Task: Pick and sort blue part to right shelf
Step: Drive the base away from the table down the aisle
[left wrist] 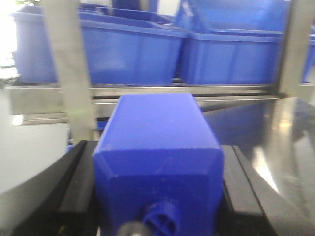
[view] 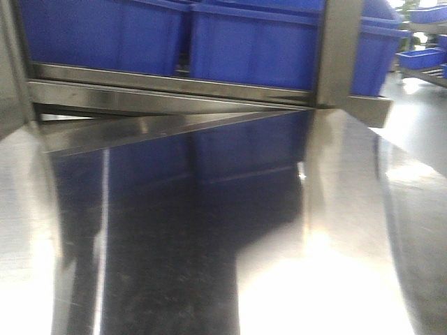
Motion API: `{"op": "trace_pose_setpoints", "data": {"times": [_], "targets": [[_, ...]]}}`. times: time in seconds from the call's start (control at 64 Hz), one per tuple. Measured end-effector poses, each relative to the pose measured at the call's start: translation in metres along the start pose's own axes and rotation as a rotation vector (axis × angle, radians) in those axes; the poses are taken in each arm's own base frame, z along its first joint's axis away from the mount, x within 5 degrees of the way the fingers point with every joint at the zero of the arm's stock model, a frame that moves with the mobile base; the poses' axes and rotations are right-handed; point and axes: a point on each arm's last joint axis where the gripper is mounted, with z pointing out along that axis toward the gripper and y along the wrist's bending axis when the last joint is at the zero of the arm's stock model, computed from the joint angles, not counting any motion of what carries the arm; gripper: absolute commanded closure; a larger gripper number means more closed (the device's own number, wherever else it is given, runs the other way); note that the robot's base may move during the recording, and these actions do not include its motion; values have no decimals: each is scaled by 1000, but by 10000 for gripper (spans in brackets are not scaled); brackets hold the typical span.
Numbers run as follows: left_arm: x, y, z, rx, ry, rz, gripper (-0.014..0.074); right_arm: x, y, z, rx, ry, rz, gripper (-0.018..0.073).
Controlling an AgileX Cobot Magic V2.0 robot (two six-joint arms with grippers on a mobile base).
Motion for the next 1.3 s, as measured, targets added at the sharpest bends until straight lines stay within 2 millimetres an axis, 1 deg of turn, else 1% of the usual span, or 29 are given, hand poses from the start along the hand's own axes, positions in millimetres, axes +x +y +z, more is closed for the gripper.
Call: {"op": "trace_pose_setpoints", "data": {"times": [1.296], "targets": [[0, 0, 0, 0, 0, 0, 263, 0, 0, 0, 0, 0, 0, 145]]}}
